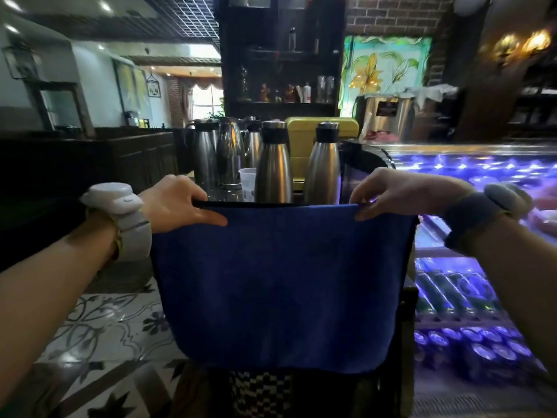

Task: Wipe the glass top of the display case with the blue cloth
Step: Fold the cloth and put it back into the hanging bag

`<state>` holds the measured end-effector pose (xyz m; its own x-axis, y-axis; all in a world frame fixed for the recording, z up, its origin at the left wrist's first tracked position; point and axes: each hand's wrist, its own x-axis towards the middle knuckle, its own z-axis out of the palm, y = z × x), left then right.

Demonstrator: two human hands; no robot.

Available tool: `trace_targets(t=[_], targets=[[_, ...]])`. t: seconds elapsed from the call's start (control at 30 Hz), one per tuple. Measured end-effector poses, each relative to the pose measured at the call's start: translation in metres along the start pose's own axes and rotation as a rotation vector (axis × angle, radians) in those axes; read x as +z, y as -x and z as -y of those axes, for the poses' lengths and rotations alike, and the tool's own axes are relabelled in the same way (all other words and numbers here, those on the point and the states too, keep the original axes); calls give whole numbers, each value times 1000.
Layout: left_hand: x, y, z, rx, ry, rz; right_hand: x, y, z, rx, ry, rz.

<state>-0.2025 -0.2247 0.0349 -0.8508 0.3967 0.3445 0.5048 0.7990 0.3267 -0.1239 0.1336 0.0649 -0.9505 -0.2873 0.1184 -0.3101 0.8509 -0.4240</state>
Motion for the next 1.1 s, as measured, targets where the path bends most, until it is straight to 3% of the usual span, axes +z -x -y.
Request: trace_targets(t=[0.23,0.4,0.67,0.83,1.1], targets=[[21,-64,30,22,-75,31,-11,-46,-34,126,120,31],[61,-135,49,-42,-254,27,11,-119,-90,171,272,-120],[113,-207,82,-32,-329,-28,45,-187,-162,92,262,-353],[121,-205,84,-13,-363,-104,58,-187,-168,59,240,-447],[110,-139,82,83,-154,-118,66,-123,-125,67,302,-546]])
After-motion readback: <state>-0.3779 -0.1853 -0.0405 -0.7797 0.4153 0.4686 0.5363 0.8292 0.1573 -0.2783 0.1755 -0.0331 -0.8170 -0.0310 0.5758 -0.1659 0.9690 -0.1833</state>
